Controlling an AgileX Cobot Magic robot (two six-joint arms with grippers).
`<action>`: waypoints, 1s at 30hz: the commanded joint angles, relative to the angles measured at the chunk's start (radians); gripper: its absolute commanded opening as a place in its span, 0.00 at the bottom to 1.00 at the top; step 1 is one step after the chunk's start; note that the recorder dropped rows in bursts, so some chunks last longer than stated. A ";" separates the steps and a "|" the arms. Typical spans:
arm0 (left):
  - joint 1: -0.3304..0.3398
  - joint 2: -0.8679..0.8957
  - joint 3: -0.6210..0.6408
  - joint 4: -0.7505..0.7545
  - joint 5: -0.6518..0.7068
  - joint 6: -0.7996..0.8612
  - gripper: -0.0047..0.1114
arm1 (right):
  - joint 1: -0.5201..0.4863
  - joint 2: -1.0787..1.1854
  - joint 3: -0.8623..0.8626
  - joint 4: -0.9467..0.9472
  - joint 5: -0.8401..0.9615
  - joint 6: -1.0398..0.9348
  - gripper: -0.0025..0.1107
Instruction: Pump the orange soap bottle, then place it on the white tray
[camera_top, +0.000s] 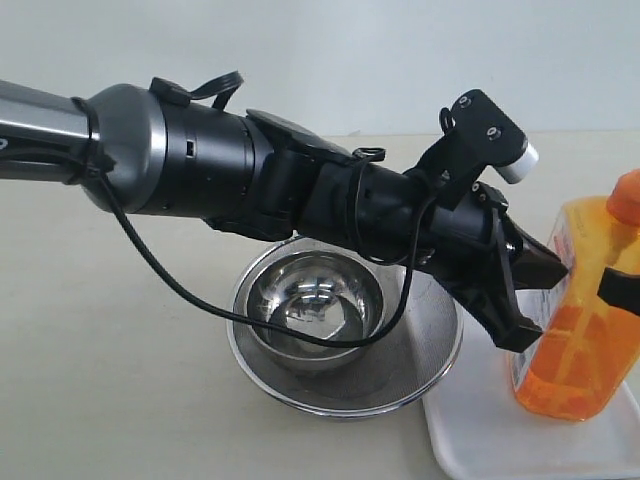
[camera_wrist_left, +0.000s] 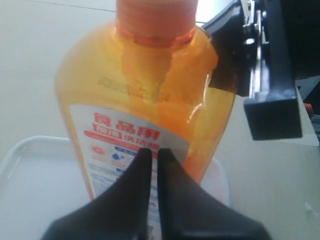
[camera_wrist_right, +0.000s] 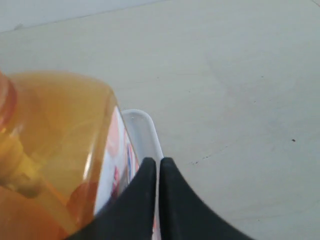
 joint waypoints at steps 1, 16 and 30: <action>-0.014 -0.006 -0.003 -0.001 0.026 -0.015 0.08 | -0.001 0.025 -0.009 -0.050 -0.060 -0.006 0.02; -0.042 -0.010 -0.003 0.035 -0.023 -0.042 0.08 | -0.001 0.045 -0.009 -0.054 -0.048 -0.006 0.02; -0.042 -0.216 0.083 0.329 -0.198 -0.321 0.08 | -0.001 -0.285 -0.009 0.367 0.067 -0.512 0.02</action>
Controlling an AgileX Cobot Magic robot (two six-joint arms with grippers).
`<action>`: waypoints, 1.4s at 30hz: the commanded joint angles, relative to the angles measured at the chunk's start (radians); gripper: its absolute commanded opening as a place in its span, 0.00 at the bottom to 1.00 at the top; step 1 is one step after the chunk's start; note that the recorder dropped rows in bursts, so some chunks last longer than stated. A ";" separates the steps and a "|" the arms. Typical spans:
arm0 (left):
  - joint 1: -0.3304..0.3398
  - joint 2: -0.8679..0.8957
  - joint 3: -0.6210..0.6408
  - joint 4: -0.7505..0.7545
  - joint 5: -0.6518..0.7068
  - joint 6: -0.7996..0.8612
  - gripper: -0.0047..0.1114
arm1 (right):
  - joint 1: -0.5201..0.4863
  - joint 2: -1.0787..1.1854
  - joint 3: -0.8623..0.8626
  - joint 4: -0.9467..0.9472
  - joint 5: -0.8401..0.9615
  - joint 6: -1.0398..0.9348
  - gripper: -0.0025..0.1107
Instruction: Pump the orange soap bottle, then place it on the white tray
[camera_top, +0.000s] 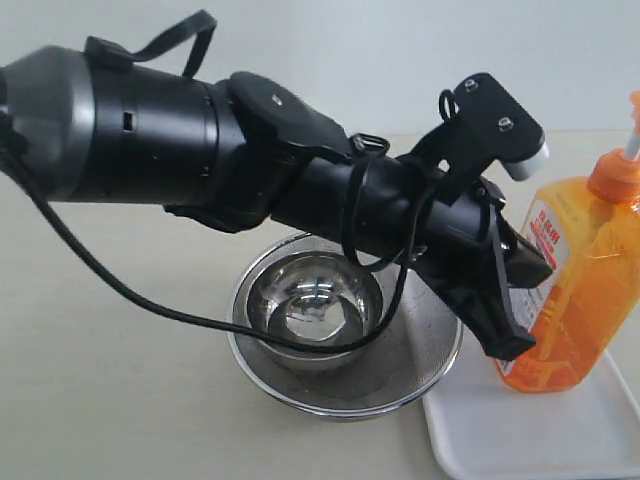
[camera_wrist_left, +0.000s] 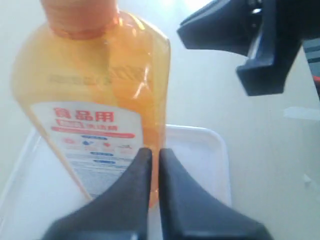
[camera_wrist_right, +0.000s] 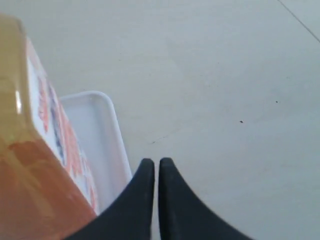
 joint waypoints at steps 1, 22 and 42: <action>-0.003 -0.121 0.054 0.006 -0.119 -0.031 0.08 | 0.001 -0.196 -0.005 0.040 -0.095 -0.166 0.02; -0.003 -0.483 0.310 -0.062 -0.588 -0.052 0.08 | 0.001 -0.579 -0.005 0.020 -0.386 -0.503 0.02; -0.003 -0.483 0.310 -0.062 -0.588 -0.052 0.08 | -0.185 -0.599 -0.005 0.133 -0.407 -0.362 0.02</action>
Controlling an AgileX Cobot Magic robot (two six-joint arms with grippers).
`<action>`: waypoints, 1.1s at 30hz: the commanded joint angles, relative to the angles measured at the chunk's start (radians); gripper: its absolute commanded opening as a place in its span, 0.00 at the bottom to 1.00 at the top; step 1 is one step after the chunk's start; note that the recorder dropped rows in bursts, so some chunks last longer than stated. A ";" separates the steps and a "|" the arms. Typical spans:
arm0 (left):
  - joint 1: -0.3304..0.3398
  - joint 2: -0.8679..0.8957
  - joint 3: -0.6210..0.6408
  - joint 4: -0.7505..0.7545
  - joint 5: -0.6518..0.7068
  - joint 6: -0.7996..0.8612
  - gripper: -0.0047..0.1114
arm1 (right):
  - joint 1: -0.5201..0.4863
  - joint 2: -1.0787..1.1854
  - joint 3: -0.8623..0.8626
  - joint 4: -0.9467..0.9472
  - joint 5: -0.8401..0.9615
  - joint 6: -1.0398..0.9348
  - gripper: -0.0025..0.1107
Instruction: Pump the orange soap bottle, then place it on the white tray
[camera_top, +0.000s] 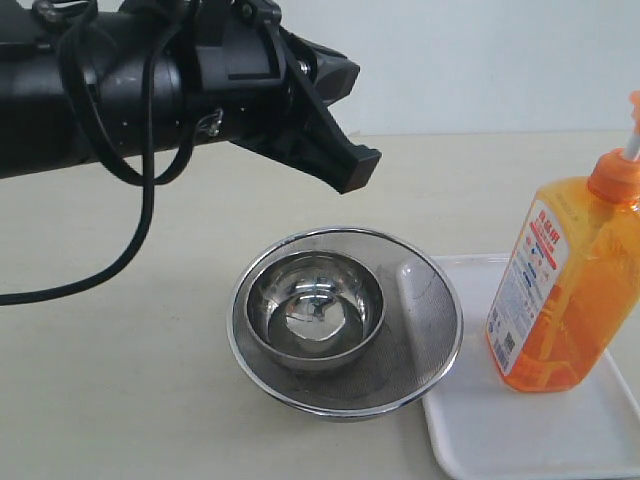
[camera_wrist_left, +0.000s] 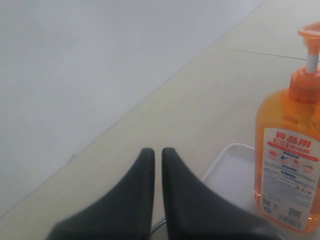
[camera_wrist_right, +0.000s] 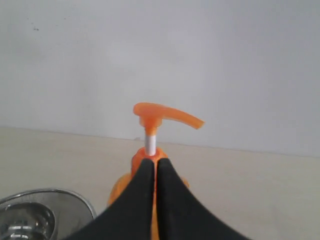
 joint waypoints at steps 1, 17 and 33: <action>-0.003 -0.009 0.004 0.006 -0.001 -0.009 0.08 | -0.163 -0.032 -0.005 0.101 -0.009 0.162 0.02; -0.003 -0.009 0.004 0.006 -0.003 -0.009 0.08 | -0.368 -0.090 -0.005 0.104 -0.047 0.233 0.02; -0.003 -0.009 0.004 0.006 -0.003 -0.009 0.08 | -0.320 -0.125 0.016 1.316 0.108 -1.423 0.02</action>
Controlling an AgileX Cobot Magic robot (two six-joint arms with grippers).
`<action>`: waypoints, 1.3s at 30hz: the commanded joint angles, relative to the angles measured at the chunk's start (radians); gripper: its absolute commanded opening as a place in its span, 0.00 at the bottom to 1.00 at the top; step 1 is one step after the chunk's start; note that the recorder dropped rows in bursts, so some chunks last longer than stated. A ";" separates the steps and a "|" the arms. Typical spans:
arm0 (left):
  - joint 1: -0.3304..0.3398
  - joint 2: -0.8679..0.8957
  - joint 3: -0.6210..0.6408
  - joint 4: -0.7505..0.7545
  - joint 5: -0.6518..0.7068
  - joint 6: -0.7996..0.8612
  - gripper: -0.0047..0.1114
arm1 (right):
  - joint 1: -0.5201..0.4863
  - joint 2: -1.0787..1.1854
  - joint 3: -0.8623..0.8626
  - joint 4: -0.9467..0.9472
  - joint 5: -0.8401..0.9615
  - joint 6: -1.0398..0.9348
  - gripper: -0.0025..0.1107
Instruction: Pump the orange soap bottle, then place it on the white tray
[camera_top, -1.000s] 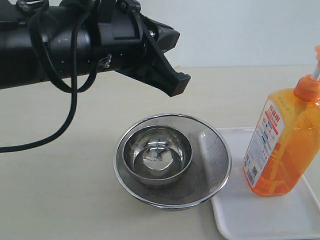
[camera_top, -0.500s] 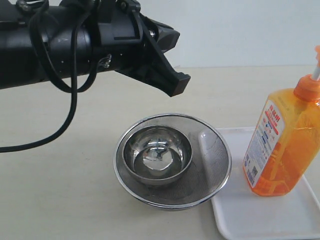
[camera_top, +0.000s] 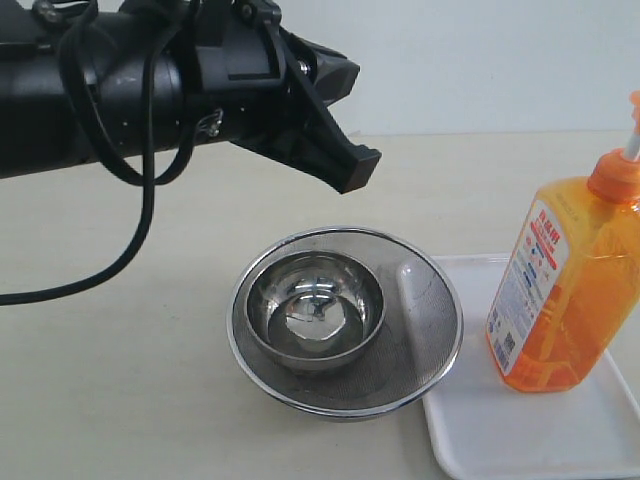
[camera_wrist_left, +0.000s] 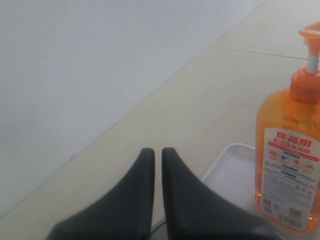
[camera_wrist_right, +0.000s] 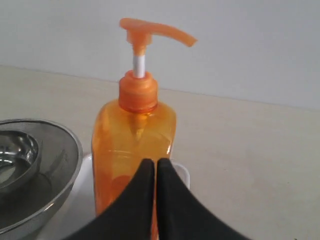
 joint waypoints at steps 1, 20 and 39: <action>-0.003 -0.009 0.004 0.006 -0.003 -0.009 0.08 | 0.002 -0.057 0.028 0.085 -0.008 -0.134 0.02; -0.003 -0.009 0.004 0.006 -0.003 -0.009 0.08 | -0.195 -0.133 0.096 0.101 0.059 -0.124 0.02; -0.003 -0.009 0.004 0.006 -0.003 -0.009 0.08 | -0.238 -0.133 0.248 0.103 -0.054 0.053 0.02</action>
